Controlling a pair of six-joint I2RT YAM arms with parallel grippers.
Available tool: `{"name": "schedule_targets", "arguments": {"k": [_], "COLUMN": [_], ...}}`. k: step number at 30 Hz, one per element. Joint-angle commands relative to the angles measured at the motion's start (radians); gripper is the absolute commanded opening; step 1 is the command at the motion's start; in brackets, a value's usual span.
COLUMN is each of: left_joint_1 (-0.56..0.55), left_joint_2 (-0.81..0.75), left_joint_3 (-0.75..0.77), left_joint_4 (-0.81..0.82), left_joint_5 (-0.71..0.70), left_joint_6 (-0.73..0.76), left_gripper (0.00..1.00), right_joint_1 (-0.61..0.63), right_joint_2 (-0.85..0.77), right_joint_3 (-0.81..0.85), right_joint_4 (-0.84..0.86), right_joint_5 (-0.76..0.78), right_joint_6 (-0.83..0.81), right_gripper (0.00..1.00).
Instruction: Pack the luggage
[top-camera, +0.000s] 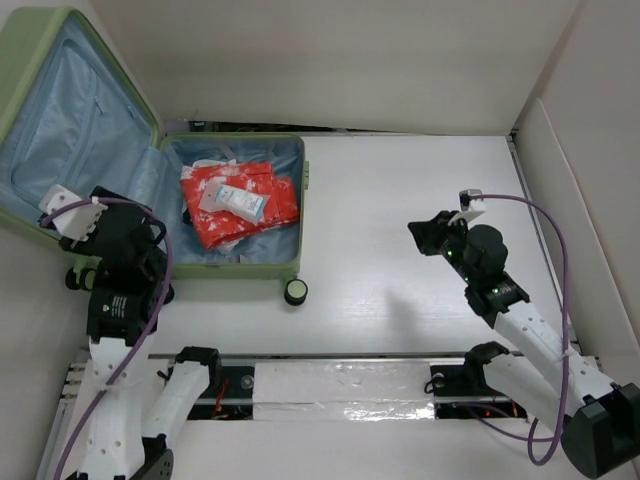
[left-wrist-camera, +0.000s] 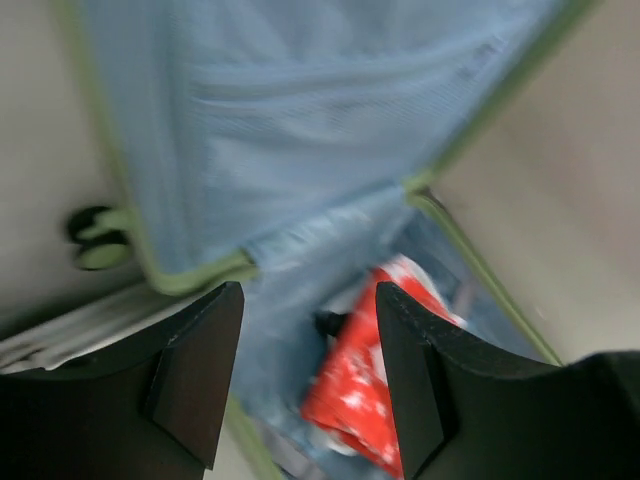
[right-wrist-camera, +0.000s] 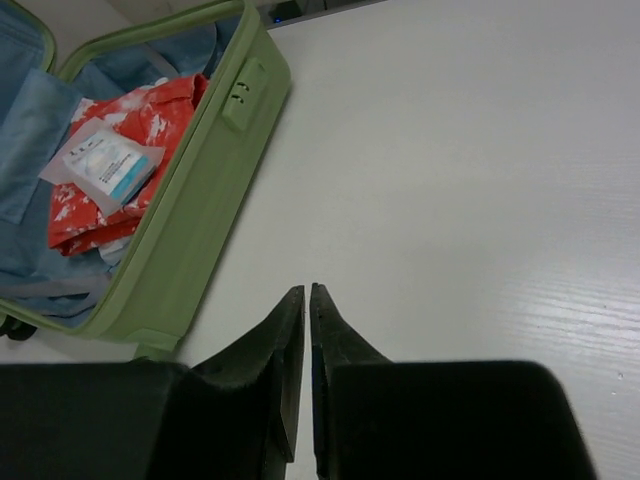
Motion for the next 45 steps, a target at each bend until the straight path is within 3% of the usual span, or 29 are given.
{"name": "schedule_targets", "arguments": {"k": [1,3,5,7,9,10,13,15,16,17,18,19,20,24,26,29,33,35,39,41,45], "left_joint_1": [0.005,0.005,0.005,0.005,0.005,0.005,0.048,0.146,0.254,0.305,0.341,0.359,0.359,0.359,0.359,0.359,0.359,0.359,0.373,0.46,0.474], "left_joint_2": [0.024,0.039,0.075,0.099,0.142,0.18,0.263,0.332,0.413,0.43,0.418,0.371,0.357,0.365,0.378,0.466,0.503,0.552,0.612,0.627,0.647], "left_joint_3": [0.055,0.089,0.115,0.112,0.181,0.214,0.193,0.21,0.289,0.317,0.301,0.293,0.299,0.203,0.257,0.366,0.353,0.423,0.469,0.468,0.439], "left_joint_4": [-0.161,-0.233,-0.323,-0.268,-0.336,-0.344,-0.327,-0.282,-0.325,-0.421,-0.395,-0.393,-0.454,-0.407,-0.468,-0.584,-0.571,-0.599,-0.574,-0.506,-0.473], "left_joint_5": [-0.223,-0.198,-0.261,-0.273,-0.278,-0.286,-0.39,-0.147,-0.072,0.041,0.062,0.029,-0.102,-0.168,-0.248,-0.336,-0.419,-0.433,-0.422,-0.339,-0.295], "left_joint_6": [0.056,0.056,0.022,0.101,0.049,0.063,0.166,0.169,0.014,-0.056,-0.057,-0.095,-0.112,-0.077,-0.147,-0.222,-0.213,-0.232,-0.204,-0.129,-0.108], "left_gripper": [0.52,0.56,0.61,0.65,0.66,0.71,0.73,0.77,0.76,0.76,0.76,0.77,0.77,0.81,0.72,0.68,0.64,0.62,0.61,0.6,0.58], "right_joint_1": [0.008,0.008,0.008,0.008,0.008,0.017,0.017,0.027,0.027,0.037,0.037,0.037,0.037,0.061,0.07,0.08,0.104,0.113,0.132,0.132,0.141], "right_joint_2": [-0.005,-0.008,-0.005,-0.005,-0.007,-0.007,-0.01,-0.02,-0.026,-0.027,-0.027,-0.022,-0.017,-0.002,0.018,0.035,0.032,0.033,0.041,0.044,0.044], "right_joint_3": [-0.001,0.001,0.004,0.011,0.011,0.011,0.024,0.024,0.021,0.018,0.018,0.019,0.022,0.03,0.028,0.048,0.047,0.047,0.054,0.057,0.059], "right_joint_4": [0.067,0.066,0.062,0.047,0.049,0.055,0.018,0.013,0.029,0.029,0.027,0.027,0.027,0.035,0.044,0.032,0.027,0.027,0.027,0.023,0.02], "right_joint_5": [-0.031,-0.036,-0.039,-0.039,-0.054,-0.064,-0.059,-0.036,-0.027,-0.019,-0.016,-0.021,-0.024,-0.065,-0.053,-0.074,-0.035,-0.021,-0.024,-0.022,-0.007], "right_joint_6": [-0.025,-0.038,-0.041,-0.05,-0.05,-0.052,-0.065,-0.072,-0.07,-0.064,-0.064,-0.064,-0.065,-0.068,-0.068,-0.082,-0.09,-0.088,-0.094,-0.096,-0.101], "right_gripper": [0.12,0.12,0.13,0.13,0.13,0.13,0.14,0.14,0.14,0.14,0.15,0.15,0.15,0.16,0.17,0.17,0.17,0.18,0.18,0.18,0.18]}}
